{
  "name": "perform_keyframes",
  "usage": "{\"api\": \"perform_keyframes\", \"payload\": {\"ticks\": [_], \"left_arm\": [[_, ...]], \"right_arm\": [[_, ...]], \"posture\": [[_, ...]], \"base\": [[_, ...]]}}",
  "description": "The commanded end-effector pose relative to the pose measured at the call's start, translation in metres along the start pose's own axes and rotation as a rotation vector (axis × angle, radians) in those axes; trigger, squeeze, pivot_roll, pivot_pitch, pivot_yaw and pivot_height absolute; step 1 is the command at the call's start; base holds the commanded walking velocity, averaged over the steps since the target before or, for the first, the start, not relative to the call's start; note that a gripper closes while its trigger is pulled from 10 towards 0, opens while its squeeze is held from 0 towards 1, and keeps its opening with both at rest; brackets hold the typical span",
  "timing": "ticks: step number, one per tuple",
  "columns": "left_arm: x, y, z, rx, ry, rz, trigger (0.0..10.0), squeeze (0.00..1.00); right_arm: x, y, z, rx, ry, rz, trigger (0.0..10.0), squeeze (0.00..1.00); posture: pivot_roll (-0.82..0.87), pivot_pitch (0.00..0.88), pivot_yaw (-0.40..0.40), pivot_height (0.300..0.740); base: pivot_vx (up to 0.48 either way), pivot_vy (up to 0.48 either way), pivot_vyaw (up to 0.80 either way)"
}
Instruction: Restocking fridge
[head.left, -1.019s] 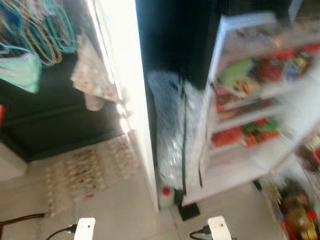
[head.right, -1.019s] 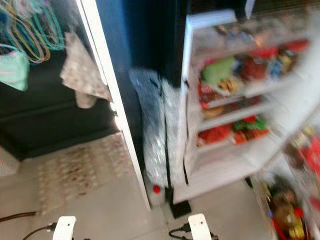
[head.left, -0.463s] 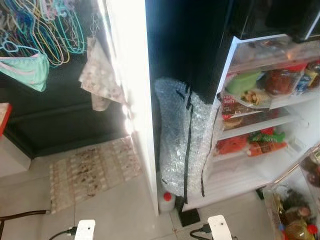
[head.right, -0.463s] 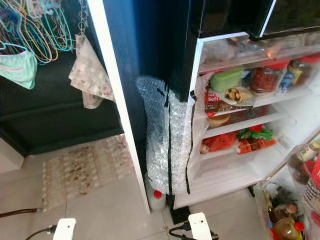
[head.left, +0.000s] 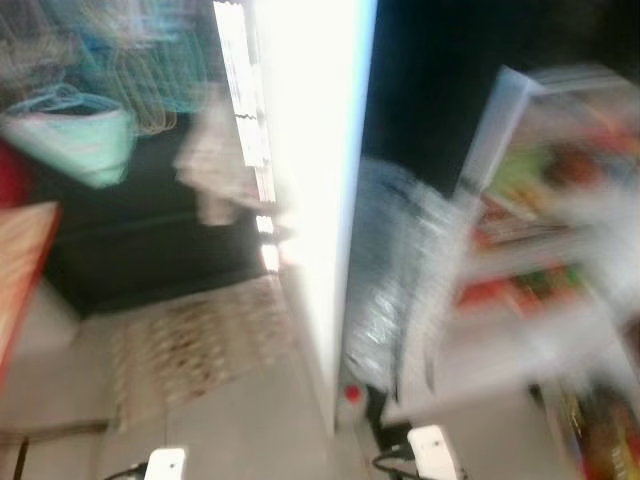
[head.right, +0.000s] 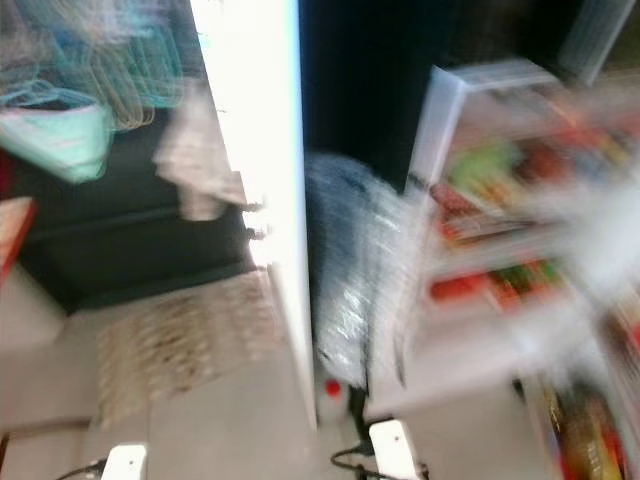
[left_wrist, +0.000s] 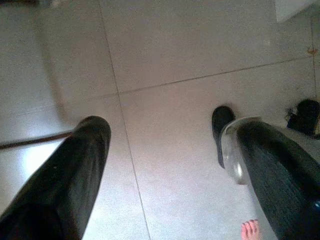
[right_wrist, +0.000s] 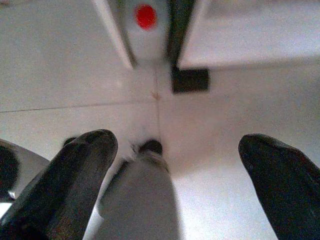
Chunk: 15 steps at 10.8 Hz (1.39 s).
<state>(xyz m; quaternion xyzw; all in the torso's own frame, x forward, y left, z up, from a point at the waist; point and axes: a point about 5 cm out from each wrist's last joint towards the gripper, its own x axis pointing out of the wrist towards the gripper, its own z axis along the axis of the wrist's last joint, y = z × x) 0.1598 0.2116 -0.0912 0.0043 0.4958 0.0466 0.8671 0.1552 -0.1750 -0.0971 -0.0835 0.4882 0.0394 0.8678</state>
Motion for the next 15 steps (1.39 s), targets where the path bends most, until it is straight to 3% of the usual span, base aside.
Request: {"api": "perform_keyframes", "payload": {"ticks": [1,10,15], "left_arm": [[-0.001,0.006,-0.002,0.029,0.005,0.014,10.0,0.0],[-0.001,0.004,-0.003,0.053,0.009,0.007,10.0,0.0],[-0.002,0.012,-0.006,0.046,0.018,0.022,10.0,0.0]], "right_arm": [[0.001,0.004,0.004,0.008,-0.009,0.006,10.0,0.0],[0.0,0.013,0.0,0.004,-0.001,0.016,10.0,0.0],[0.001,0.008,0.004,0.01,-0.012,0.007,10.0,0.0]], "posture": [[-0.03,0.0,0.048,0.74],[-0.04,0.0,0.055,0.74],[-0.04,0.0,0.055,0.74]], "base": [[0.0,0.0,-0.75],[0.0,0.063,-0.72],[0.0,0.0,0.0]]}}
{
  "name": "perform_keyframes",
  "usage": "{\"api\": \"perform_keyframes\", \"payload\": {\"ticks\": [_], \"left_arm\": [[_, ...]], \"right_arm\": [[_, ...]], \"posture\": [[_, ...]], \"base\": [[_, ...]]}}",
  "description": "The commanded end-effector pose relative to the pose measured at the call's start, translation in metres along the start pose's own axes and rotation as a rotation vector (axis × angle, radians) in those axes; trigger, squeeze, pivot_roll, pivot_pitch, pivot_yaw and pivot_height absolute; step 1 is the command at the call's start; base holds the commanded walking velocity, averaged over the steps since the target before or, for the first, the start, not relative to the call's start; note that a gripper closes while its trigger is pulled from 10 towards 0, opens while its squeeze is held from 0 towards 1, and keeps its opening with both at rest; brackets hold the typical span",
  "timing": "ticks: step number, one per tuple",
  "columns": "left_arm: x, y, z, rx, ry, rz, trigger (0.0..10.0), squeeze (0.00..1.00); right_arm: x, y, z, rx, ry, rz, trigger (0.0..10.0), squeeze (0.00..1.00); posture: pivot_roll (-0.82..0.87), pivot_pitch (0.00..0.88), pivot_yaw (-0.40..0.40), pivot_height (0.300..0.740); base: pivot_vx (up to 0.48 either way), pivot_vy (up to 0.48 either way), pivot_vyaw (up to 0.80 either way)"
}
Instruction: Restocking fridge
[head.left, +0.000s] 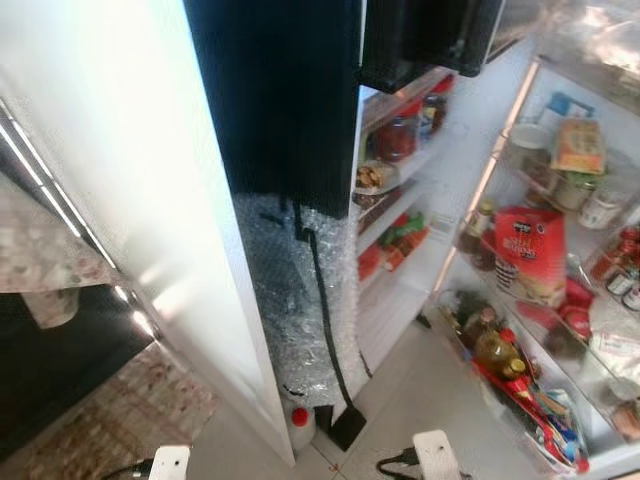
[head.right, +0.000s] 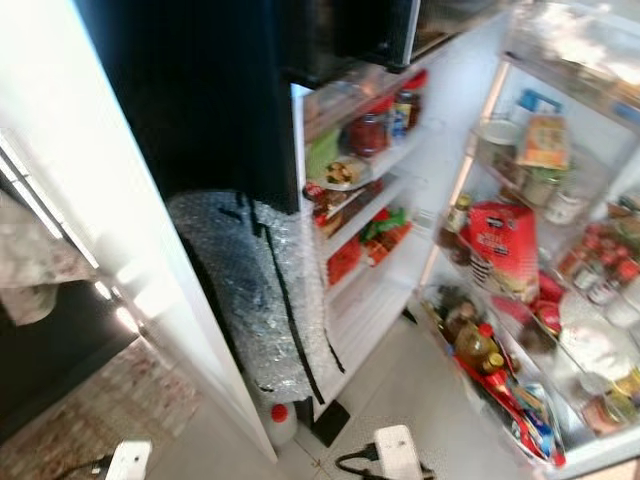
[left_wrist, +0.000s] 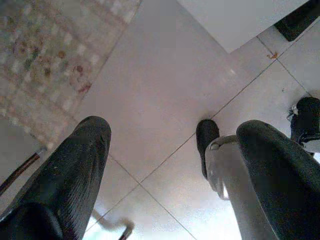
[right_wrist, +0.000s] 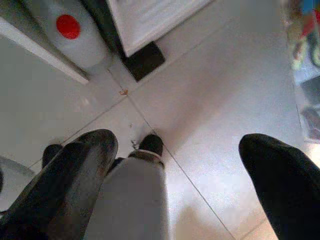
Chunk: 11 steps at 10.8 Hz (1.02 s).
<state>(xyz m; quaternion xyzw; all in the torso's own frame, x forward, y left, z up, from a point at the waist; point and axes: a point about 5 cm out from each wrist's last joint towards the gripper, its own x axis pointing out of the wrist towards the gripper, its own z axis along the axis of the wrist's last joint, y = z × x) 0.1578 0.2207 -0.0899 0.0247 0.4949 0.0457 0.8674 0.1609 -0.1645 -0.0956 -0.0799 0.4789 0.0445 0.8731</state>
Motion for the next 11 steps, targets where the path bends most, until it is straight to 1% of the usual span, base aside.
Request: {"api": "perform_keyframes", "payload": {"ticks": [1,3,8,11], "left_arm": [[-0.0011,0.0027,-0.0068,0.011,0.027,0.0,10.0,0.0],[-0.0013,0.0022,-0.008,0.007,0.03,-0.002,10.0,0.0],[-0.0006,-0.002,-0.007,0.001,0.033,-0.012,10.0,0.0],[-0.0008,-0.0006,-0.007,0.013,0.032,-0.01,10.0,0.0]], "right_arm": [[-0.0008,-0.0014,-0.004,0.01,0.01,-0.006,10.0,0.0],[-0.0008,-0.002,-0.0034,0.016,0.003,-0.009,10.0,0.0],[-0.0011,-0.0049,-0.0033,0.048,-0.007,-0.027,10.0,0.0],[-0.0009,-0.0053,-0.0026,0.048,-0.007,-0.028,10.0,0.0]], "posture": [[-0.04,0.0,0.055,0.74],[-0.03,0.0,0.054,0.74],[-0.03,0.0,0.057,0.74],[-0.03,0.0,0.057,0.74]], "base": [[0.0,0.0,0.0],[0.0,0.0,0.0],[-0.281,0.0,0.0],[0.0,0.0,0.0]]}}
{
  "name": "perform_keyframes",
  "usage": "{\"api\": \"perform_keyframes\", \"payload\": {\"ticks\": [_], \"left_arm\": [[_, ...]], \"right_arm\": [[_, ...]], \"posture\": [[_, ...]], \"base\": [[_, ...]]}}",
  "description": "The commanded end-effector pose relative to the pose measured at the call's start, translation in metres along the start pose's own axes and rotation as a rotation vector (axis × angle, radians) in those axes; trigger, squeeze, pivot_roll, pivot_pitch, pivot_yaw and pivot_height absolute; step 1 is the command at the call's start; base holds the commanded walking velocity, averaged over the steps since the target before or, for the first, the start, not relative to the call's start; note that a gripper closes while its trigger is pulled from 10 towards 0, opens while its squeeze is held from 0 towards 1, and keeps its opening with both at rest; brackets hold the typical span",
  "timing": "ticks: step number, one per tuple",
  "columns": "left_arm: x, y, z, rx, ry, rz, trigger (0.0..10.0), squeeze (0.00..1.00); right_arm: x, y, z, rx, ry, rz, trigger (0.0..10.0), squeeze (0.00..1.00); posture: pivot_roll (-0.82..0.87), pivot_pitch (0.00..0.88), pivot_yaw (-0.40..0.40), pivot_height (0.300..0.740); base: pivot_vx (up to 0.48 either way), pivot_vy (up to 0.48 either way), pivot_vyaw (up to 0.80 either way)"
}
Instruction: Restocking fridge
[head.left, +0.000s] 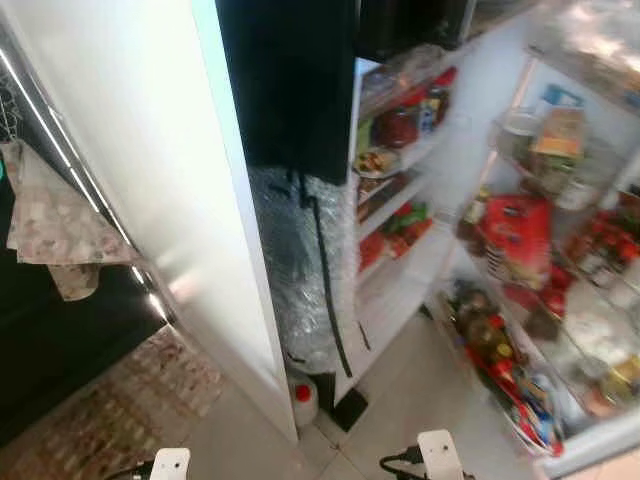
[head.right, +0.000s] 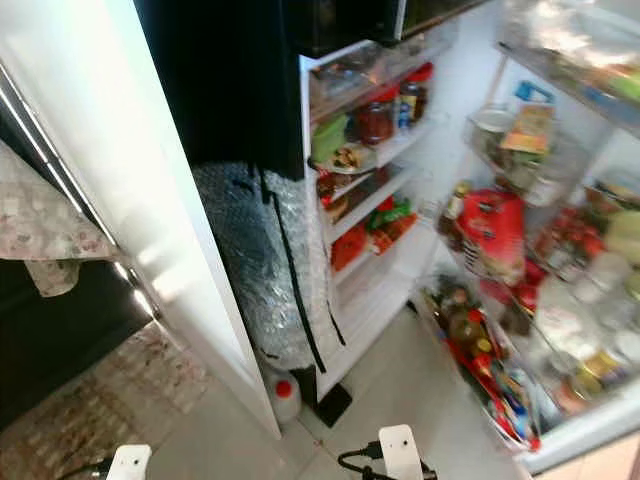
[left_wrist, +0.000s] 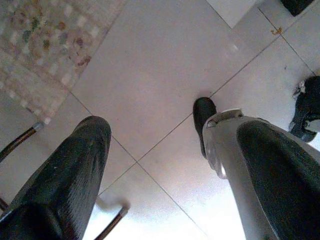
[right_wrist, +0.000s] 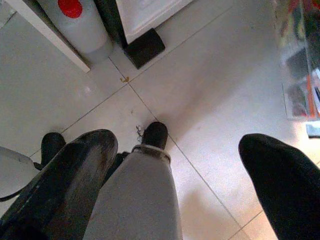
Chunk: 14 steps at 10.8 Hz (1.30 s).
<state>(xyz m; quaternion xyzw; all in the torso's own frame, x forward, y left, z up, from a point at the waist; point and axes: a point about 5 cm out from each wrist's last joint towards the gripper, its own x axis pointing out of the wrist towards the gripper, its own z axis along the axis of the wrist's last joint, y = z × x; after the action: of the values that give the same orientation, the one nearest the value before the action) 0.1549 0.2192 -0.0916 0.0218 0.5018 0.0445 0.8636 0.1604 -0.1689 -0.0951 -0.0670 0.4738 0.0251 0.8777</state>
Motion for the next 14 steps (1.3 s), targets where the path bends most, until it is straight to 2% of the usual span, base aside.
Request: {"api": "perform_keyframes", "payload": {"ticks": [1,7,10,11,14], "left_arm": [[-0.001,0.001,-0.004,0.017,0.018,-0.005,10.0,0.0],[-0.001,0.002,-0.006,0.026,0.023,0.001,10.0,0.0],[-0.001,0.003,-0.009,0.032,0.029,0.004,10.0,0.0],[-0.002,0.003,-0.009,0.035,0.031,0.005,10.0,0.0],[-0.002,0.002,-0.011,0.037,0.03,0.002,10.0,0.0]], "right_arm": [[0.0,-0.001,-0.001,0.008,0.004,-0.006,10.0,0.0],[0.001,-0.003,0.006,0.068,-0.011,-0.042,10.0,0.0],[0.0,-0.025,0.007,0.28,-0.027,-0.146,10.0,0.0],[-0.002,-0.039,0.006,0.348,-0.04,-0.21,10.0,0.0],[-0.008,-0.07,0.013,0.451,-0.139,-0.384,10.0,0.0]], "posture": [[-0.03,0.0,0.057,0.74],[-0.03,0.0,0.055,0.74],[-0.04,0.0,0.057,0.74],[-0.05,0.0,0.056,0.74],[-0.06,0.0,0.053,0.74]], "base": [[0.0,0.0,0.0],[0.0,0.0,0.0],[0.0,0.0,0.0],[0.0,0.0,-0.61],[0.0,0.0,-0.21]]}}
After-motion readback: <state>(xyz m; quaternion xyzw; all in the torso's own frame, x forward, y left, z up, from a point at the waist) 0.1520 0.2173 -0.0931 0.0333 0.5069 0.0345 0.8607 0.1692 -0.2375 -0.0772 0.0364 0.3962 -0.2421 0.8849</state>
